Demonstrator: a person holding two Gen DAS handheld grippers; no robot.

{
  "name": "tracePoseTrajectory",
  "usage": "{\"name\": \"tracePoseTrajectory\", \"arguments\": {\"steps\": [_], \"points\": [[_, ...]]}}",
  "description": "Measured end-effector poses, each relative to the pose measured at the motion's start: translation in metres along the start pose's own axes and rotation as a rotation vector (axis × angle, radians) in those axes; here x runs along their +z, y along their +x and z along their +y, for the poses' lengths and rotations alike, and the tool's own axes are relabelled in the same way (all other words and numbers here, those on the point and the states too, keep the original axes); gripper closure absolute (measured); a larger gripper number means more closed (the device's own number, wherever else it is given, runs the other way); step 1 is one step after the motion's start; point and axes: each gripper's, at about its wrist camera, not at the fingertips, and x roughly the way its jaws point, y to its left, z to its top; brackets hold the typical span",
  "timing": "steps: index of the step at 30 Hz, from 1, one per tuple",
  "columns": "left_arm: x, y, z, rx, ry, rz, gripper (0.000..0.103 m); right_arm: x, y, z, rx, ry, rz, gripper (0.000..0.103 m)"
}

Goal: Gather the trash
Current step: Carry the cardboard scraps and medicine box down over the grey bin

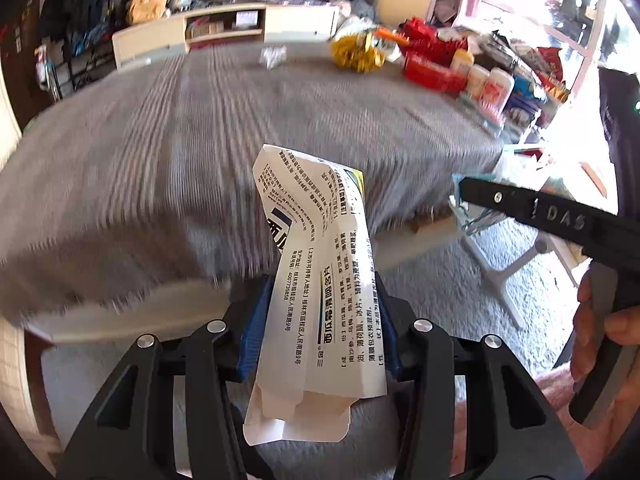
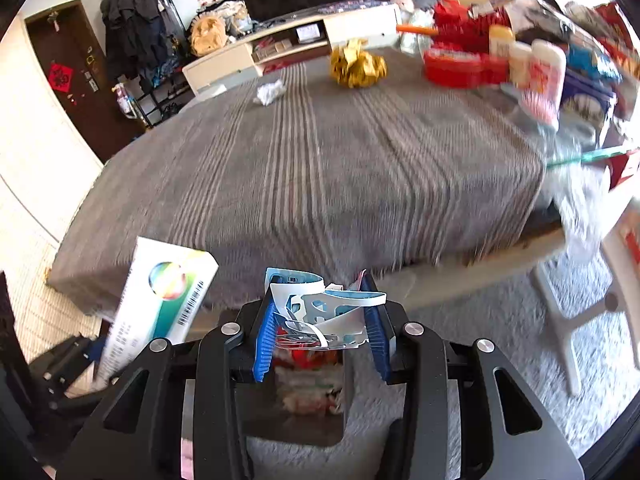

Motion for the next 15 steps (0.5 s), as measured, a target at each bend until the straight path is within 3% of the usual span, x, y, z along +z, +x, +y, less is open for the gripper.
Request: {"name": "tracePoseTrajectory", "arguments": {"steps": [9,15], "points": [[-0.065,0.049,0.002,-0.01,-0.043,0.106,0.058,-0.06,0.04,0.002,0.014,0.048,0.09,0.063],[-0.078,0.082,-0.002,0.0,-0.025,0.155,0.058,-0.091,0.081,0.002,0.02,0.066,0.159,0.063]]}}
